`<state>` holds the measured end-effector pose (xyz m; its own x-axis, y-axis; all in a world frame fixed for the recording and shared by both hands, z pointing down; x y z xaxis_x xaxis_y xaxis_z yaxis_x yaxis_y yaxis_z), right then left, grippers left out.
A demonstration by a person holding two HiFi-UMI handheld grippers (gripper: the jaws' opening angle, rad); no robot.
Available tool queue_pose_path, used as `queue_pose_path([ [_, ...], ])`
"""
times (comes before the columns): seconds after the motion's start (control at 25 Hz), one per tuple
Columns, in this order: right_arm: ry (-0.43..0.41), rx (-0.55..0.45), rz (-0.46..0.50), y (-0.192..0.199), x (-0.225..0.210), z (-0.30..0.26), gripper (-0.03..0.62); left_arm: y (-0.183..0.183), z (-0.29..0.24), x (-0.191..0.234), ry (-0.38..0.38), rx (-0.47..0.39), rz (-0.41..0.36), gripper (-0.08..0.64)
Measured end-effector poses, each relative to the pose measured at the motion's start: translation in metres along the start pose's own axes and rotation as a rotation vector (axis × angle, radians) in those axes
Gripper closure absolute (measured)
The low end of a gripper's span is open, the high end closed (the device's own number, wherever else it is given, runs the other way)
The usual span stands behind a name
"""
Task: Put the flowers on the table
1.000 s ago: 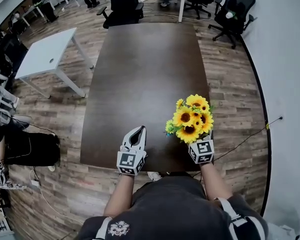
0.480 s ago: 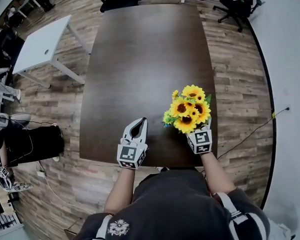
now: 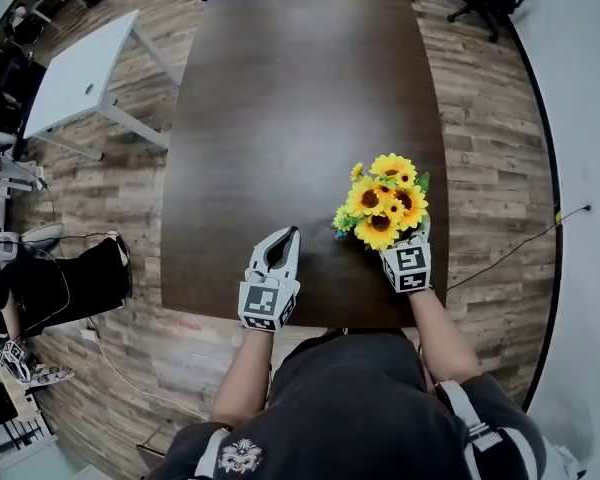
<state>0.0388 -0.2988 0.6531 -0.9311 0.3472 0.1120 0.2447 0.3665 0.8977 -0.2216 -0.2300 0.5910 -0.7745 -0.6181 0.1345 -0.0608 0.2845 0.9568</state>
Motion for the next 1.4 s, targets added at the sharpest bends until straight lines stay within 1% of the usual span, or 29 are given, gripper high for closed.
queue_pose_path([
  [0.16, 0.014, 0.017, 0.000, 0.006, 0.003, -0.006, 0.061, 0.003, -0.001, 0.003, 0.007, 0.008, -0.002, 0.554],
  [0.36, 0.021, 0.034, -0.009, 0.014, 0.004, -0.011, 0.061, 0.001, -0.001, 0.007, 0.004, 0.020, -0.031, 0.554],
  [0.64, 0.037, 0.068, -0.020, 0.017, 0.009, -0.018, 0.061, 0.001, 0.004, 0.018, -0.004, 0.017, -0.026, 0.554],
  [0.88, 0.041, 0.092, 0.011, 0.016, 0.009, -0.019, 0.061, -0.002, -0.002, 0.013, -0.002, -0.003, -0.008, 0.554],
  [1.08, 0.053, 0.098, 0.029, 0.016, 0.008, -0.019, 0.061, -0.007, -0.004, 0.005, 0.008, -0.020, -0.013, 0.554],
  [1.4, 0.064, 0.127, 0.050, 0.020, 0.007, -0.021, 0.063, -0.005, 0.005, 0.000, -0.008, -0.018, -0.002, 0.554],
])
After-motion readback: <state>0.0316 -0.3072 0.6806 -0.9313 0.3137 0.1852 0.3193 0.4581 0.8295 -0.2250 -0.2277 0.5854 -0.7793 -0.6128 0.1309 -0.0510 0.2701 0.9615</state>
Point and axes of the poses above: the fingertips, and each gripper's own axes: z backward along the fingers, x to its left, y out of its underside, the point moved 8 cm from there along z, backward along the fingers, and after that the axes turned 12 degrees about y, right-handed, at the moved point
